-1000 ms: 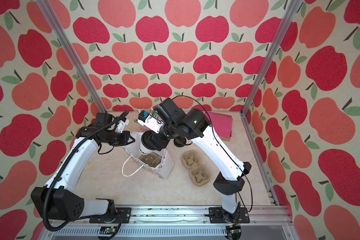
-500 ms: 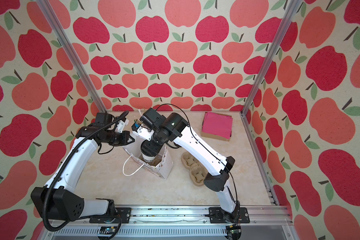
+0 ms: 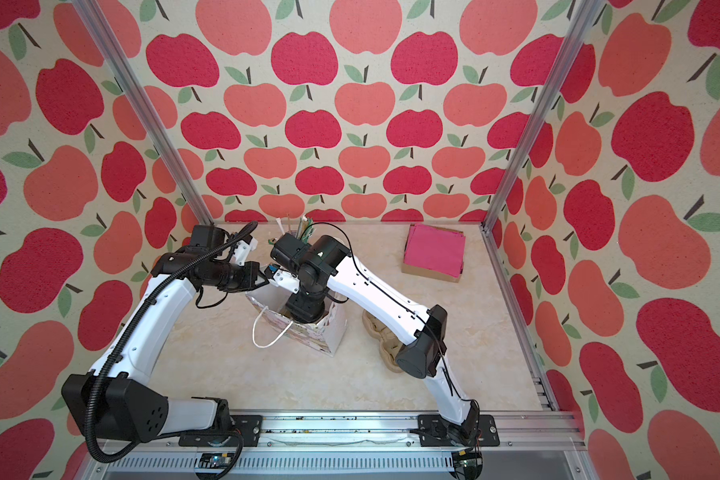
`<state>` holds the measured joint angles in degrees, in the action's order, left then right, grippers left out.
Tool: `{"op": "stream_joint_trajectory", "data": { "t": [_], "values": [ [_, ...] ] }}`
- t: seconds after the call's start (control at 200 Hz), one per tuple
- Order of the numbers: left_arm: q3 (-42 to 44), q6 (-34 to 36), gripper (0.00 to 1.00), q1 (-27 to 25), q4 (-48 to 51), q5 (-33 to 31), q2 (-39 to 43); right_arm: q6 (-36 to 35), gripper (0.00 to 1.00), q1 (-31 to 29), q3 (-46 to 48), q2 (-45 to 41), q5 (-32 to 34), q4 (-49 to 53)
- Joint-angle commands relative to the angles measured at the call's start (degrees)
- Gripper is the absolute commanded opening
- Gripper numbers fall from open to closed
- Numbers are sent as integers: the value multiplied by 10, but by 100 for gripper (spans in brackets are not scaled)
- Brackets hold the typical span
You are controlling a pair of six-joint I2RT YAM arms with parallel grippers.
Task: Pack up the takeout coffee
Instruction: 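Lower the cup with the right gripper into the bag beside the carrier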
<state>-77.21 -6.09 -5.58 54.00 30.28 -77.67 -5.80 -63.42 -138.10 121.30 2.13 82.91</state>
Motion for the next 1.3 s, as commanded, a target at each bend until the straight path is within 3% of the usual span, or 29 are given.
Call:
{"op": "stream_joint_trajectory", "data": {
  "t": [0.0, 0.295, 1.296],
  "values": [
    [-11, 3, 0, -3, 4, -7, 6, -3, 64, -5, 13, 5, 9, 11],
    [-7, 5, 0, -2, 3, -7, 8, -24, 65, 8, 67, -6, 8, -6],
    [-7, 7, 0, -2, -1, -8, 3, -38, 67, 23, 109, 68, 29, -6]
  ]
}}
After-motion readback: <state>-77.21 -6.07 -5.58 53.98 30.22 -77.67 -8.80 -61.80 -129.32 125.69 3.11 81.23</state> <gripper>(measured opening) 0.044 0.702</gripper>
